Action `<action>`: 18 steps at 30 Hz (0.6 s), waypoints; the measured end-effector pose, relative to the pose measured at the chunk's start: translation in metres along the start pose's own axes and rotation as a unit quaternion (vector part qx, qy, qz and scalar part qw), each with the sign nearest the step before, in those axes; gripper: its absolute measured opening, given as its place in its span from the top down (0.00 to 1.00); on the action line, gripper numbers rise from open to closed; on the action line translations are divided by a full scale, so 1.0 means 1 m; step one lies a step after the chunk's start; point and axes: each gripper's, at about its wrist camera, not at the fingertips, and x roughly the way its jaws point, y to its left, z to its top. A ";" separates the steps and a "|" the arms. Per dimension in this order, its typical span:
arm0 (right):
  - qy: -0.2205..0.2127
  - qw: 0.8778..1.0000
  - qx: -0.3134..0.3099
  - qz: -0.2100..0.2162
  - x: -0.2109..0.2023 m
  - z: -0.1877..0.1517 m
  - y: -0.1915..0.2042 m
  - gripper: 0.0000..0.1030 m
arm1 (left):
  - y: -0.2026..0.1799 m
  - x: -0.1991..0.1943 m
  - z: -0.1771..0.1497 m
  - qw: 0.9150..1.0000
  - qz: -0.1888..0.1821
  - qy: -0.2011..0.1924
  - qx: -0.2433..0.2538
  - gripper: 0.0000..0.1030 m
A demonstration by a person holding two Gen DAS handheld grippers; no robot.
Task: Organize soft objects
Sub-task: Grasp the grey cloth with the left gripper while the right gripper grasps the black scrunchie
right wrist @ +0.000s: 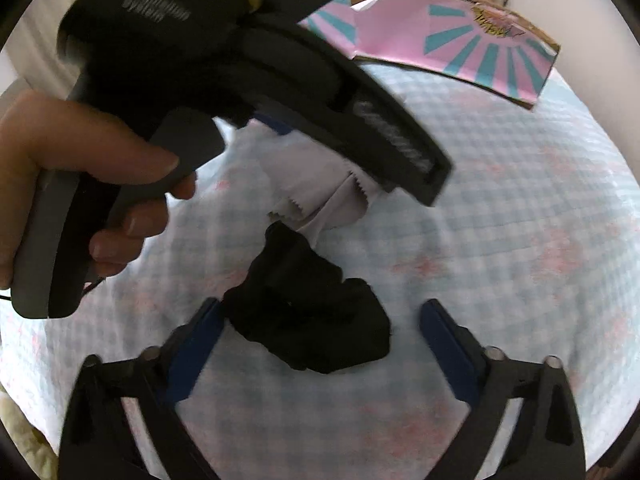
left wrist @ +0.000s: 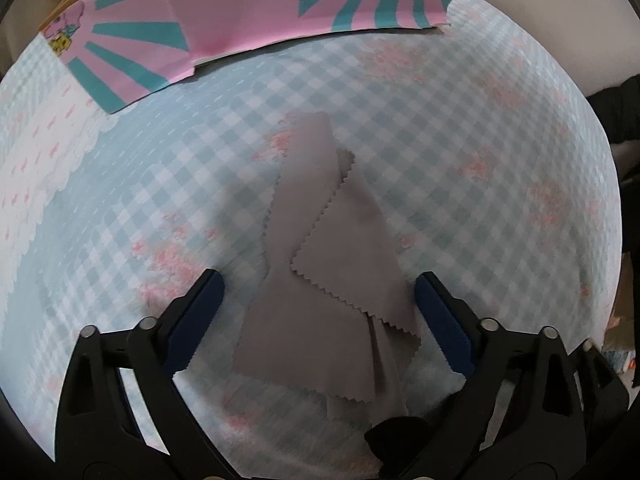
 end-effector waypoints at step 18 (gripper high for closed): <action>0.000 1.000 0.014 -0.009 0.005 0.006 -0.002 0.82 | -0.004 -0.011 0.013 1.000 -0.010 -0.020 -0.002 0.92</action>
